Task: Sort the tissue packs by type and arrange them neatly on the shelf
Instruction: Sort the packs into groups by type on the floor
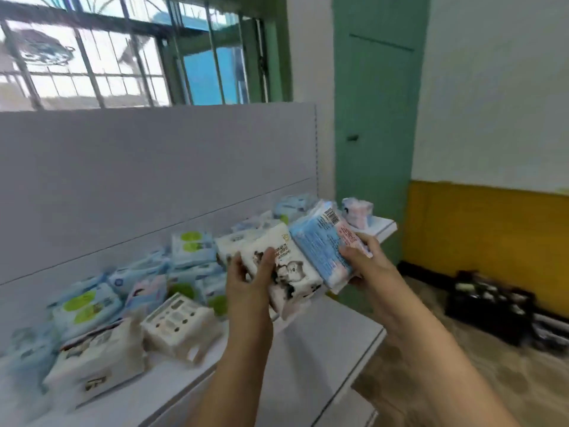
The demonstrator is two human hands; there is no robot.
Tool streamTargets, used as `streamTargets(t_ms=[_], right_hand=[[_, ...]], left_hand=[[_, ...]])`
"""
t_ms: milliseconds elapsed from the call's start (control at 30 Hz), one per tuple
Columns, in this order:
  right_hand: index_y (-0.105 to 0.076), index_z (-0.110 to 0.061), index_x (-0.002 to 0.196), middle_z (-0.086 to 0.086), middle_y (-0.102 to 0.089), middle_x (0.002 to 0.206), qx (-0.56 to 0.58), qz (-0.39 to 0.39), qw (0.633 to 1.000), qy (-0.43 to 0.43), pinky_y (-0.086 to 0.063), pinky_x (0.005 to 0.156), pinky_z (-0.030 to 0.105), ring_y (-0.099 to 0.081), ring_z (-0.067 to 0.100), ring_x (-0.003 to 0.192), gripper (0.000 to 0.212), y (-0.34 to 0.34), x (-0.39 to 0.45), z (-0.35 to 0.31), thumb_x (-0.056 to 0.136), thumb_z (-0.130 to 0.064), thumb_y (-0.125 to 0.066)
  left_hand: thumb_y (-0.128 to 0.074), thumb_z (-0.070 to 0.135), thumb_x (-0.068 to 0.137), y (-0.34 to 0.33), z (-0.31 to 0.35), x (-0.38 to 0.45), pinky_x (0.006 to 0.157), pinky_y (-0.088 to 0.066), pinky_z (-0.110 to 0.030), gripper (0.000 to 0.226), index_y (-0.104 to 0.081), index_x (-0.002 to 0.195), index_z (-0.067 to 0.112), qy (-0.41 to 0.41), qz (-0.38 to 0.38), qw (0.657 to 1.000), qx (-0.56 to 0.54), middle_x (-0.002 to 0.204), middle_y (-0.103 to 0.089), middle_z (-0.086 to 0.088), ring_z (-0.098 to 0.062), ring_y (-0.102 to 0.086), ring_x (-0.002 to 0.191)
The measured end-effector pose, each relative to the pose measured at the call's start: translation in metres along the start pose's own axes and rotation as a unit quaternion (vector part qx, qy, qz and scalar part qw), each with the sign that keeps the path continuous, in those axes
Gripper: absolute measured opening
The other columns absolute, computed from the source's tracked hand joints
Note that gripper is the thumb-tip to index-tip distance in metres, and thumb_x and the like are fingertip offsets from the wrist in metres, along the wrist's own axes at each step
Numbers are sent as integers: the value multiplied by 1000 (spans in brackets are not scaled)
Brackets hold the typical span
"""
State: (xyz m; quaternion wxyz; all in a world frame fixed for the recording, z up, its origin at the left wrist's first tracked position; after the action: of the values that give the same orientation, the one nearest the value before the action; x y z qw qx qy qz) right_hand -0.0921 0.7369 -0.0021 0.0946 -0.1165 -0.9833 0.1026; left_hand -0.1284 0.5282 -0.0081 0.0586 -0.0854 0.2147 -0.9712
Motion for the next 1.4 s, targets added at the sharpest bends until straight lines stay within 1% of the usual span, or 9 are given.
streamTargets(t_ms=[200,300,500,600,733,800,867,1133,1400], right_hand=[[-54,-27,119,-3,-67,116,-20,149,988,19,-53,66,17,-69,4,88,36,193,-45,-14,87,-29,-69],[-58,-30,115,-3,-67,119,13,248,969,6,-54,74,23,-68,9,98,41,282,-80,4,77,-37,-74],[-49,-21,123,4,-66,119,74,464,881,-55,-58,86,50,-70,22,101,68,443,-171,52,71,-45,-84],[-52,-16,119,5,-68,113,78,548,830,-72,-61,72,42,-70,21,96,58,503,-216,65,76,-42,-81],[-66,-9,111,7,-74,102,89,623,773,-78,-58,63,32,-72,19,85,40,578,-263,74,83,-36,-76],[-67,-11,111,4,-76,97,113,644,750,-96,-58,79,37,-71,21,92,45,607,-278,81,80,-42,-77],[-66,-14,104,0,-76,91,137,650,740,-108,-58,75,33,-71,18,89,32,628,-292,84,86,-40,-71],[-61,-22,122,4,-72,109,166,709,668,-154,-51,67,28,-69,16,91,47,743,-357,120,82,-43,-73],[-63,-24,116,8,-72,110,176,637,702,-264,-56,79,37,-67,26,103,40,905,-401,176,85,-49,-70]], left_hand=[[-69,19,90,-159,-113,-62,73,-61,-42,33,-58,120,18,127,-160,979,1,106,-75,-10,-28,-74,93],[-71,19,88,-223,-177,-106,77,-61,-45,49,-51,133,10,226,-225,948,8,112,-73,-14,-33,-72,99],[-76,23,85,-316,-301,-186,90,-57,-51,53,-56,131,9,360,-282,888,54,115,-73,-12,-28,-72,103],[-75,24,85,-356,-357,-223,75,-61,-40,47,-60,127,11,399,-305,861,82,111,-74,-9,-21,-74,92],[-67,27,93,-414,-433,-282,84,-54,-39,30,-64,115,7,496,-337,794,103,75,-75,-3,-16,-71,70],[-66,31,93,-435,-465,-304,95,-52,-43,31,-61,116,12,534,-341,763,127,88,-74,-4,-17,-68,79],[-71,38,88,-451,-492,-319,98,-51,-40,40,-60,118,14,549,-334,752,146,102,-70,-4,-18,-66,90],[-75,36,85,-532,-580,-410,56,-58,-26,37,-65,113,15,554,-408,692,218,101,-73,-4,-19,-69,90],[-73,25,88,-589,-658,-517,69,-59,-30,20,-68,107,23,460,-474,686,306,96,-77,1,-17,-74,87]])
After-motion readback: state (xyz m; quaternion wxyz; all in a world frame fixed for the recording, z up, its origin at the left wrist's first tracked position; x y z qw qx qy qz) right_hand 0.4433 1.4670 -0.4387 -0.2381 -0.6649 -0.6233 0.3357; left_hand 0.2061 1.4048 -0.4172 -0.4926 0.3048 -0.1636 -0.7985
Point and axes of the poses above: each hand's wrist, its own x-axis towards the middle knuckle, its own y-axis out of the back of the hand, z = x × y, the point moved 6 cm from there along x, towards the middle knuckle
